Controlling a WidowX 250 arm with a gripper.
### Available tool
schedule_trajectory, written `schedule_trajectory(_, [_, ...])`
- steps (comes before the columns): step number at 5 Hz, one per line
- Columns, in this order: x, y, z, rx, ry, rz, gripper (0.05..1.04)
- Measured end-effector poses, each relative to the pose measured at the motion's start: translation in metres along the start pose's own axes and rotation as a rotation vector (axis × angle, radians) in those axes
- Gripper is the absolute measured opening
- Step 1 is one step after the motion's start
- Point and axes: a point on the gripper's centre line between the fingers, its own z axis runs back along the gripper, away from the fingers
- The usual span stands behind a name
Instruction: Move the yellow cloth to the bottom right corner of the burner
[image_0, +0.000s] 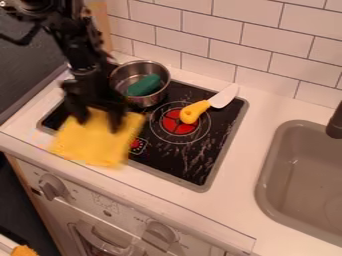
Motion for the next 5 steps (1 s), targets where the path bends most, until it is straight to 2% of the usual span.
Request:
schedule_trajectory(1, [-0.008, -0.042, 0.0, -0.022, 0.016, -0.039, 1.0])
schedule_trajectory(2, [-0.004, -0.066, -0.001, -0.049, 0.008, -0.011, 1.001])
schedule_trajectory(4, [0.006, -0.084, -0.004, -0.059, 0.025, 0.139, 1.001])
schedule_trajectory(5, [0.008, -0.088, -0.004, -0.061, 0.036, 0.153, 1.001])
